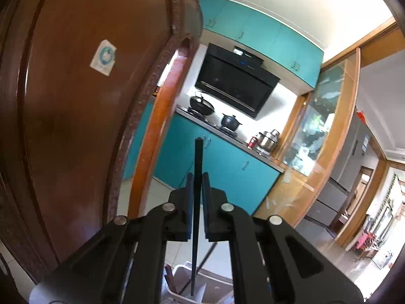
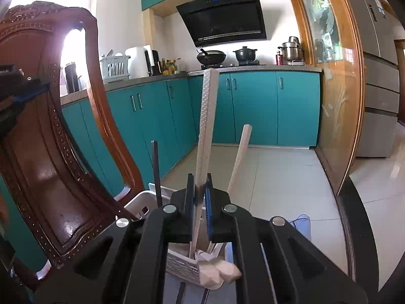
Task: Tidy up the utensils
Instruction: 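Open both tools to release the chopsticks into the caddy, then move both tools back down over the last dark chopsticks on the cloth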
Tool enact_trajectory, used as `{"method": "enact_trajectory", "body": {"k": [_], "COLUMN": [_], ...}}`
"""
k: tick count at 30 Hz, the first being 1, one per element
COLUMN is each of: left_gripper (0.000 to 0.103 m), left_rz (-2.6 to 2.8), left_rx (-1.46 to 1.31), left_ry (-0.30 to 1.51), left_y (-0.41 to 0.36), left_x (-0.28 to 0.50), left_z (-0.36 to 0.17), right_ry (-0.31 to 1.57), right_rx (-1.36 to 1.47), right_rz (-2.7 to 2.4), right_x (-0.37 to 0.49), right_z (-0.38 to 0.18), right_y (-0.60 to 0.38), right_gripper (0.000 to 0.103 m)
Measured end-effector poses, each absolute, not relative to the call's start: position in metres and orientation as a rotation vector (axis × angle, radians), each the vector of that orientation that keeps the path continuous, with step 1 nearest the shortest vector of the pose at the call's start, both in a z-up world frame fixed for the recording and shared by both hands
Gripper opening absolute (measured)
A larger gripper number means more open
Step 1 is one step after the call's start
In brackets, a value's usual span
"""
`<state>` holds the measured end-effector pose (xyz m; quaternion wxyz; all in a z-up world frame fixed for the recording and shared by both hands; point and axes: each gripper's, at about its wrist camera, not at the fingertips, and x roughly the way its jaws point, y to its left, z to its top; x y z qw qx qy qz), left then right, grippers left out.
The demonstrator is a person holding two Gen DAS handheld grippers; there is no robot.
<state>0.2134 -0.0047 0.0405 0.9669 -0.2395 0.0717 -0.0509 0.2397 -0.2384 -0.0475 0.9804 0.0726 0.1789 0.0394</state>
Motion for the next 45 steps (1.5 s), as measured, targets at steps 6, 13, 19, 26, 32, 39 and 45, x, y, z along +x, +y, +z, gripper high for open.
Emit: {"method": "enact_trajectory", "body": {"k": [6, 13, 19, 26, 32, 39, 45], "left_gripper": [0.007, 0.007, 0.007, 0.009, 0.009, 0.017, 0.021], "left_rz": [-0.035, -0.072, -0.09, -0.053, -0.024, -0.033, -0.043], "left_rx": [-0.386, -0.311, -0.222, -0.145, -0.138, -0.039, 0.014], "left_ry": [0.208, 0.279, 0.28, 0.457, 0.758, 0.83, 0.892], "left_y": [-0.029, -0.048, -0.055, -0.044, -0.038, -0.051, -0.058], "left_x": [0.238, 0.24, 0.216, 0.202, 0.22, 0.223, 0.215], "left_z": [0.02, 0.007, -0.005, -0.064, -0.119, -0.141, -0.164], "right_ry": [0.304, 0.186, 0.167, 0.61, 0.925, 1.0, 1.031], "right_rx": [0.118, 0.157, 0.116, 0.062, 0.106, 0.074, 0.167], "right_rz": [0.065, 0.142, 0.282, 0.346, 0.252, 0.18, 0.105], "right_x": [0.224, 0.171, 0.128, 0.166, 0.22, 0.232, 0.214], "right_z": [-0.037, -0.01, -0.015, -0.109, -0.186, -0.202, -0.206], "right_y": [-0.24, -0.255, -0.25, -0.218, -0.199, -0.179, -0.195], "right_gripper": [0.017, 0.028, 0.029, 0.028, 0.028, 0.018, 0.006]}}
